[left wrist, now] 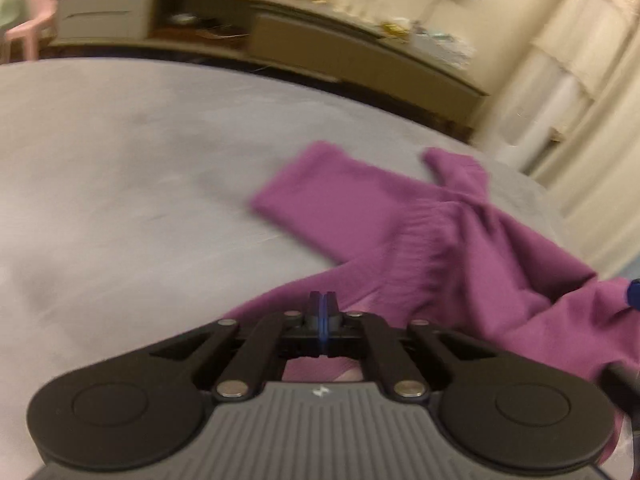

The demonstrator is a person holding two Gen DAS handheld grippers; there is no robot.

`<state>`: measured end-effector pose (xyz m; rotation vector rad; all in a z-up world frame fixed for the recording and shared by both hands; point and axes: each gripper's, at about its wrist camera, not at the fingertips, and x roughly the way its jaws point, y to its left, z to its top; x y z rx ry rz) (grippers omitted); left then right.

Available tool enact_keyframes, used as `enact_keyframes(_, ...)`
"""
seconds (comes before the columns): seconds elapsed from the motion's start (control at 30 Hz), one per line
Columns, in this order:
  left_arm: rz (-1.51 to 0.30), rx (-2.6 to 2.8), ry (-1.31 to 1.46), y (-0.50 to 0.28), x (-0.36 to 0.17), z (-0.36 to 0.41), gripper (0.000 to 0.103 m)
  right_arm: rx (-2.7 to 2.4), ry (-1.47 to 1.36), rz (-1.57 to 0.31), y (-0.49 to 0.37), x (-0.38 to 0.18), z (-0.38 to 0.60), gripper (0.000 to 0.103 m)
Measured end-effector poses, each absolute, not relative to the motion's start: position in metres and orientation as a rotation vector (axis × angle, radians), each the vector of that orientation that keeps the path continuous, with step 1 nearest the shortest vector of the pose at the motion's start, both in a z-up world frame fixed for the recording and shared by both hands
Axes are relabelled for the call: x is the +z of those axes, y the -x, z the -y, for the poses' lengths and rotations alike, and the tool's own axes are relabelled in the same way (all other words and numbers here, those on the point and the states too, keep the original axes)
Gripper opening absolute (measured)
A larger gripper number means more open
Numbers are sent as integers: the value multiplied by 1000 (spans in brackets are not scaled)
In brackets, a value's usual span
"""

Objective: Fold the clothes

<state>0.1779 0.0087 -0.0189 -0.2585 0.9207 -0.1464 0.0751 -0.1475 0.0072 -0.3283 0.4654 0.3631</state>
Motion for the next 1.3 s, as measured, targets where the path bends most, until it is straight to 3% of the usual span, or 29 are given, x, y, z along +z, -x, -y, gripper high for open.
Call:
enact_keyframes(0.07,-925,-131,219,-164,-18,-21,0,351,434,-501,-84,-14,131,83)
enact_keyframes(0.1,-924,-144,205,-158,-18,-26,0,331,454,-533,-90,-20,130,71)
enact_keyframes(0.13,-916,-171,202,-152,-18,-31,1,307,458,-571,-97,-24,132,57)
enact_keyframes(0.17,-905,-195,202,-147,-16,-35,1,282,462,-609,-104,-28,133,5)
enact_keyframes(0.2,-888,-222,201,-143,-13,-38,5,257,466,-647,-111,-32,135,3)
enact_keyframes(0.33,-810,-356,184,-132,4,-34,34,140,64,-515,-95,34,206,2)
enact_keyframes(0.4,-840,-408,138,-135,0,-18,42,71,-100,-495,-84,45,245,2)
enact_keyframes(0.43,-873,-411,105,-138,-5,-9,41,21,-114,-524,-82,40,258,2)
enact_keyframes(0.5,-932,-382,37,-144,-16,6,30,-25,-105,-613,-84,24,276,3)
enact_keyframes(0.57,-906,-398,-8,-143,-11,16,31,110,-90,-597,-77,25,275,3)
enact_keyframes(0.6,-873,-419,-11,-142,-3,17,37,208,-64,-568,-68,30,267,3)
enact_keyframes(0.63,-845,-444,3,-141,6,17,56,315,-30,-533,-57,36,255,3)
enact_keyframes(0.7,-786,-481,107,-141,26,4,75,577,79,-488,-26,44,219,3)
enact_keyframes(0.83,-755,-550,307,-146,44,-25,80,848,307,-572,8,24,152,3)
enact_keyframes(0.93,-826,-586,361,-155,36,-28,95,797,382,-624,7,8,145,3)
enact_keyframes(1.27,-974,-683,474,-141,11,-11,96,744,295,-549,4,34,167,3)
enact_keyframes(1.3,-978,-677,465,-141,9,-4,87,758,299,-550,4,34,165,3)
